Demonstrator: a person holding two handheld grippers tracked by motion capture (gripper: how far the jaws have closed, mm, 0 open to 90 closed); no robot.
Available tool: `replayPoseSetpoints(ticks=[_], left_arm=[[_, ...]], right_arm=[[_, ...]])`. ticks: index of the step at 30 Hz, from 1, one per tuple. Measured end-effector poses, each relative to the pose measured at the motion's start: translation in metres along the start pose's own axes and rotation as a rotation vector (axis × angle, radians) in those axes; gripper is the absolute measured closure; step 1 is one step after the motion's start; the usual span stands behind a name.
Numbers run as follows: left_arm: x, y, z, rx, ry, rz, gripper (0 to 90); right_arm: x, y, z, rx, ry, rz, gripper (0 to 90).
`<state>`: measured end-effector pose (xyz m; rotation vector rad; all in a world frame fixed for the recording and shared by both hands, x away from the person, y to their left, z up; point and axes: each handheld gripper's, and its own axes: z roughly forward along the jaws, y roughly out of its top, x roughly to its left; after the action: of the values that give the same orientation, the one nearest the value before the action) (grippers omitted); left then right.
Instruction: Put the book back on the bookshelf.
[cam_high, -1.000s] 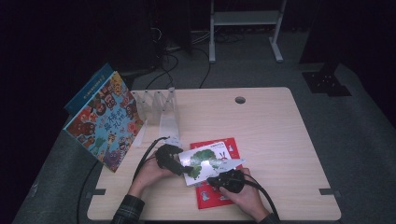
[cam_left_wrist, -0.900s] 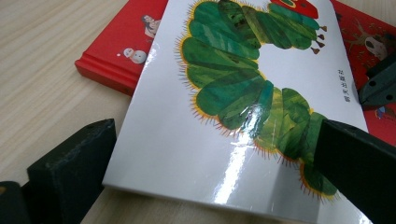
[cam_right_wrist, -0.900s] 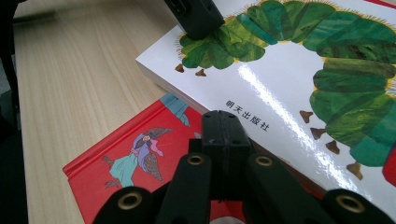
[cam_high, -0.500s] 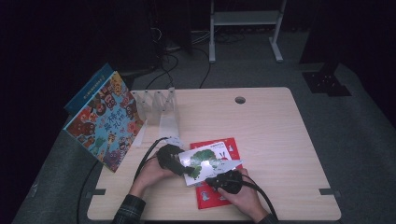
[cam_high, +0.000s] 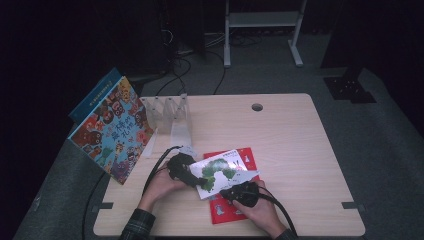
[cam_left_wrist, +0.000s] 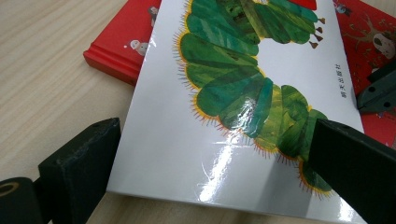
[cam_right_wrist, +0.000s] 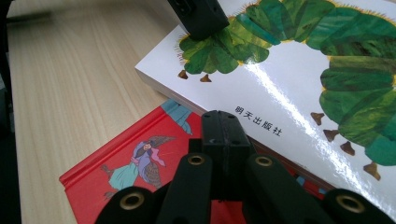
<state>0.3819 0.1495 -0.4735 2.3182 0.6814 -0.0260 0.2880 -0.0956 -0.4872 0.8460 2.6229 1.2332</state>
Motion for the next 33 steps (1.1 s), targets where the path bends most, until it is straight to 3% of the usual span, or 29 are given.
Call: replayPoseSetpoints(ticks=[10,16,24,27,33], left_arm=[[-0.005,0.006,-0.021,-0.094,-0.002,0.002,4.0],[-0.012,0.010,-0.034,-0.142,0.013,0.032,7.6],[-0.022,0.014,-0.054,-0.236,-0.006,0.064,19.0],[-0.025,0.015,-0.063,-0.267,-0.035,0.068,25.9],[-0.030,0.017,-0.068,-0.265,-0.068,0.077,39.3]], right_arm=[[-0.003,0.001,0.001,-0.002,-0.010,-0.002,89.5],[-0.005,0.002,0.002,-0.003,-0.013,0.002,89.5],[-0.005,0.004,0.003,0.001,-0.009,0.004,89.5],[-0.005,0.004,0.003,0.001,-0.003,0.002,89.5],[-0.005,0.004,0.004,0.000,-0.004,-0.006,89.4]])
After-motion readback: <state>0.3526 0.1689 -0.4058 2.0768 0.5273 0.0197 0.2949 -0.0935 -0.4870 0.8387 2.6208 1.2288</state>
